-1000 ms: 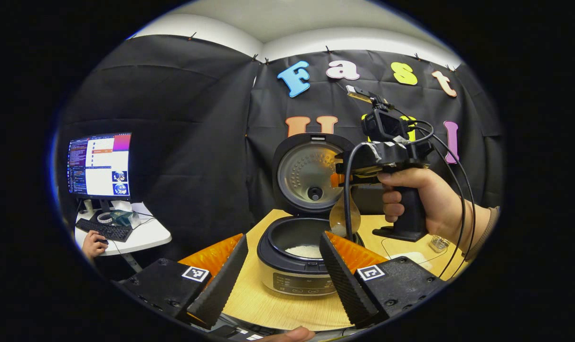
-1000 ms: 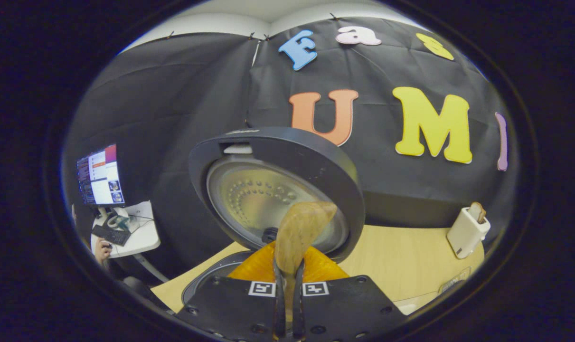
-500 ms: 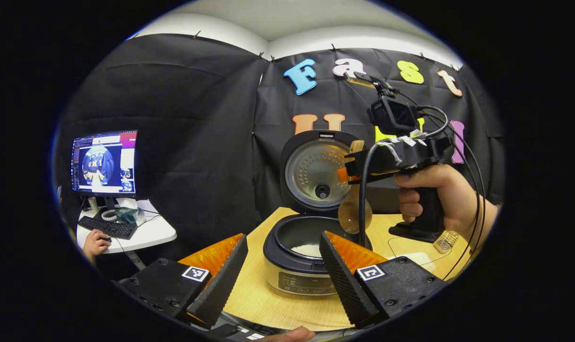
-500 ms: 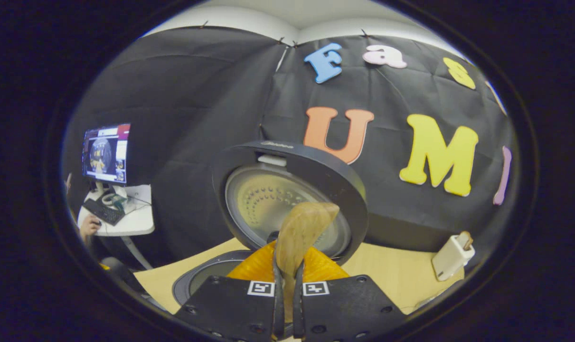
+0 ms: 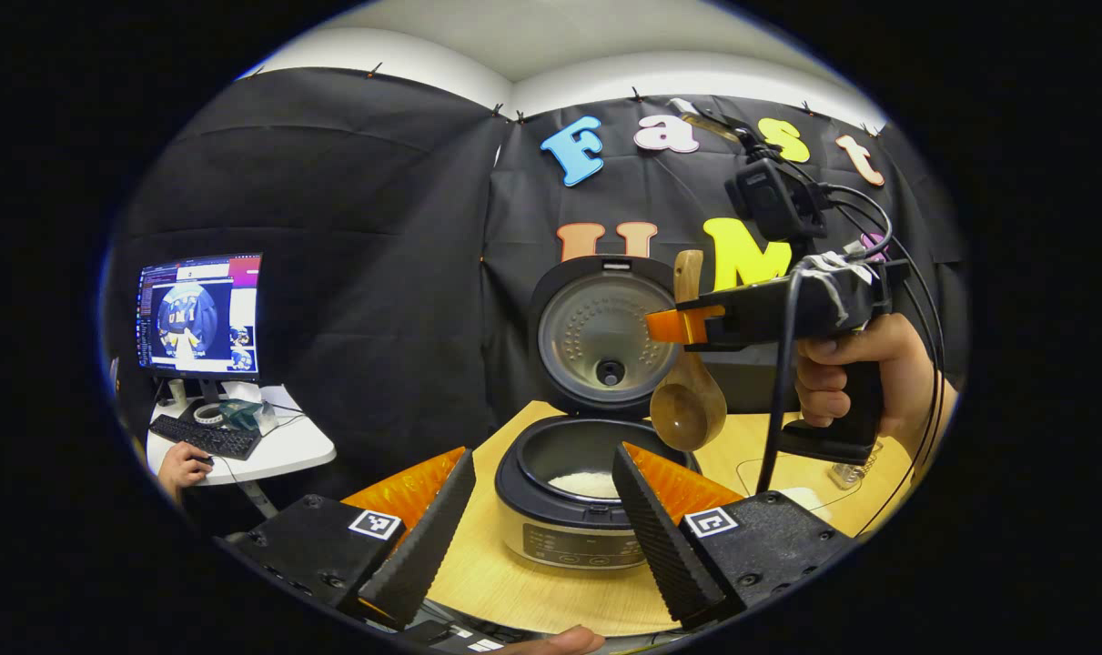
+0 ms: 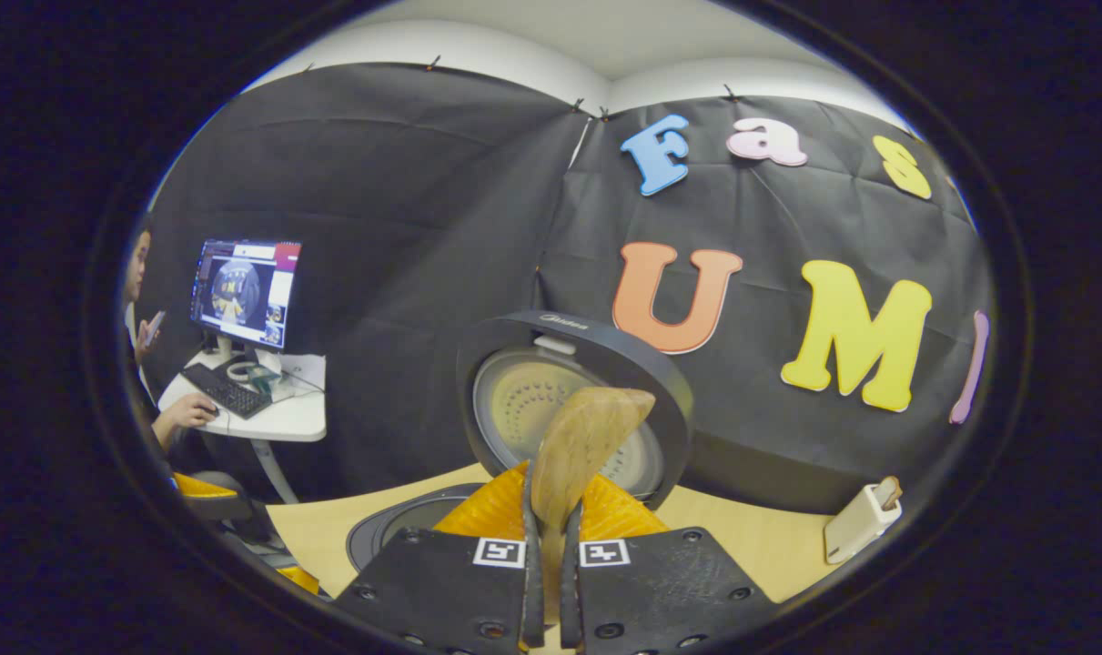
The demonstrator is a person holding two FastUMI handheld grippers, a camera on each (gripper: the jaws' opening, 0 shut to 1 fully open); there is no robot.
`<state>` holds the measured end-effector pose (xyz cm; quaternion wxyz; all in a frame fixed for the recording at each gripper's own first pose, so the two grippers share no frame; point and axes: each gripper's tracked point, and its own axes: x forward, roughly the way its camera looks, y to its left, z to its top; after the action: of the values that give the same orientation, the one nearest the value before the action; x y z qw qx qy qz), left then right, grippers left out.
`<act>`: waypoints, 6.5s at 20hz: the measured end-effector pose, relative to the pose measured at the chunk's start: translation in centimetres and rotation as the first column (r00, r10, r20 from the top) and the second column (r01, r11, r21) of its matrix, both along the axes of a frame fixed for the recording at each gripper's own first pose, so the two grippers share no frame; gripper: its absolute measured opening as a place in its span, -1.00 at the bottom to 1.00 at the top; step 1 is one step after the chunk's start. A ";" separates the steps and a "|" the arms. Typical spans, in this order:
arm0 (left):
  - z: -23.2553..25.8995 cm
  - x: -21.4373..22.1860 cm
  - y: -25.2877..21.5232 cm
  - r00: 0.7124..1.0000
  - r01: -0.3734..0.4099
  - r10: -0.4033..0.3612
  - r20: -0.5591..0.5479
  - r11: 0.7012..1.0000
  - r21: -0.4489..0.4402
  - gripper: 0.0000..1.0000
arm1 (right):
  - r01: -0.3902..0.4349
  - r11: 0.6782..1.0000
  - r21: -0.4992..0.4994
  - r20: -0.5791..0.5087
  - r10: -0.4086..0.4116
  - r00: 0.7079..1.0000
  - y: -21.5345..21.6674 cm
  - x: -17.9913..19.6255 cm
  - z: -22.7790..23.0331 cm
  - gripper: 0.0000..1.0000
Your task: Close the left gripper, press the button to open the rice cooker; take a wooden spoon from the chopstick holder with the right hand, scoop a spoonful of rice and pour it into the rice cooker, then put the wooden spoon back into the chopstick holder.
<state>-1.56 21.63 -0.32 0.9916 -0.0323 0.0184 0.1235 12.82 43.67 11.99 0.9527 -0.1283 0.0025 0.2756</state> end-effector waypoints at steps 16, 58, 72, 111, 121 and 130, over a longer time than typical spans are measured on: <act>0.4 1.6 -7.9 0.994 0.107 -0.106 -0.015 0.988 0.115 0.94 | 0.388 0.908 0.157 0.007 -0.394 0.919 -31.7 5.1 0.0 -0.88; 10.8 6.4 -7.9 0.990 0.080 -0.089 0.111 0.994 0.080 0.94 | 0.596 0.709 0.376 -0.076 -0.618 0.783 -50.5 4.6 -6.5 0.83; 20.8 18.0 -3.1 0.970 0.043 -0.062 0.234 0.996 0.084 0.93 | 0.507 0.762 0.403 -0.046 -0.536 0.843 -48.2 -1.6 -7.1 0.90; 12.3 18.9 -4.3 0.994 0.103 -0.108 0.009 0.964 0.247 0.89 | 0.394 0.825 0.406 -0.047 -0.412 0.910 -42.8 -10.5 -8.2 0.83; 4.5 13.4 -5.7 0.985 0.169 -0.169 -0.024 0.945 0.281 0.71 | 0.395 0.836 0.380 -0.078 -0.397 0.915 -41.9 -10.5 -9.9 0.83; -0.6 12.3 -6.2 0.961 0.262 -0.254 -0.109 0.962 0.069 0.72 | 0.386 0.846 0.368 -0.095 -0.379 0.920 -40.9 -10.7 -10.5 0.92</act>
<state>10.72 15.39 -0.96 0.9976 0.0178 0.0665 -0.0049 2.16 2.77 1.45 0.9949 0.0640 -0.0165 0.0766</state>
